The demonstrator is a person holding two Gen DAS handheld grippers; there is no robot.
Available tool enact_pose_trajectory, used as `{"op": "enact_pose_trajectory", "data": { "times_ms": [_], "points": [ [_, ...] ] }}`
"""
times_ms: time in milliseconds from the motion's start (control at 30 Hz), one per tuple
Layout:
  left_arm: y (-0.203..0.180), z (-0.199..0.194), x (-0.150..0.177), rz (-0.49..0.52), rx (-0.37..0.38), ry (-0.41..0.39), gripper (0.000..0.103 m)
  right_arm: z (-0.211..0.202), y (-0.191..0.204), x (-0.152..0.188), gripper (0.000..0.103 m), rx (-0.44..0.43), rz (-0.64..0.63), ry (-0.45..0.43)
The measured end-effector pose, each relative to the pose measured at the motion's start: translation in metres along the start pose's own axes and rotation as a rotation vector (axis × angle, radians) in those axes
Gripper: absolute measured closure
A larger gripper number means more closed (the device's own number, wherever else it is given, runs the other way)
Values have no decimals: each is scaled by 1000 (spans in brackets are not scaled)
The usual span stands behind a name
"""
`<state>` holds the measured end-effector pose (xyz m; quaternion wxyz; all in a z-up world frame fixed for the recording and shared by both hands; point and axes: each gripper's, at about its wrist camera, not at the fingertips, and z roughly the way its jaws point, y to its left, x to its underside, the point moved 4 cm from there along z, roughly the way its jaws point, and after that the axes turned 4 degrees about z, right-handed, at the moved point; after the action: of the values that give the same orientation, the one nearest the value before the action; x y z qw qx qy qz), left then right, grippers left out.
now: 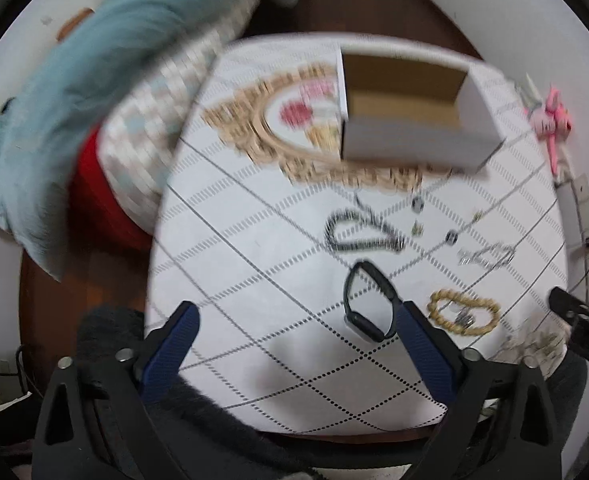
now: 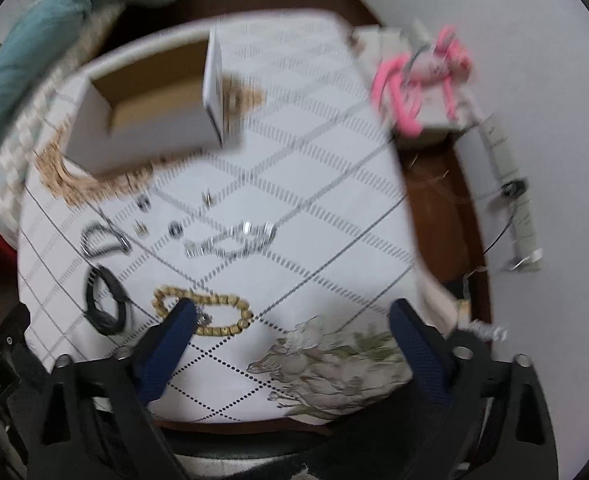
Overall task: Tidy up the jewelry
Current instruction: 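Grasp the black watch band with the left tool while the right tool grasps the wooden bead bracelet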
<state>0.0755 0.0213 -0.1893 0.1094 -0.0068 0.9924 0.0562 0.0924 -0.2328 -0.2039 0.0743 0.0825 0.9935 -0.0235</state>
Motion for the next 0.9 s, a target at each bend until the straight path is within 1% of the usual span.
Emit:
{"op": "enact_pose_trajectory", "data": {
  "times_ms": [33,100,133,200,300,367,433,467,500,533,567,600,633,667,767,900],
  "points": [
    [-2,9,2,3,8,19,17,11,0,4,14,2,2,21],
    [-6,29,7,0,34,69,29,40,2,12,24,-13,10,67],
    [-8,37,9,-9,56,87,31,50,3,15,27,-12,13,78],
    [-12,52,12,-26,92,115,31,63,5,21,30,-27,17,80],
    [-14,62,14,-54,134,137,31,79,6,29,41,-43,21,93],
    [-15,66,13,-66,142,139,31,85,6,31,44,-36,11,64],
    [-16,69,10,-69,142,128,43,84,8,31,46,-28,-1,48],
    [-17,72,10,-65,136,131,56,84,9,32,48,-27,-3,44],
    [-18,75,11,-65,142,137,66,84,10,31,50,-29,-7,36],
    [-18,77,11,-65,147,140,71,84,10,31,53,-29,-10,32],
    [-18,75,11,-55,133,125,77,84,11,31,53,-29,-15,27],
    [-20,73,12,-38,130,112,88,84,11,31,55,-30,-21,21],
    [-19,74,12,-26,130,107,93,84,9,31,56,-29,-22,18],
    [-20,73,13,-11,120,100,96,84,8,32,56,-29,-22,12],
    [-22,67,17,32,93,67,97,79,16,36,57,-26,-22,2],
    [-28,54,28,66,62,36,98,72,24,41,66,-30,-39,-10]
  ]
}}
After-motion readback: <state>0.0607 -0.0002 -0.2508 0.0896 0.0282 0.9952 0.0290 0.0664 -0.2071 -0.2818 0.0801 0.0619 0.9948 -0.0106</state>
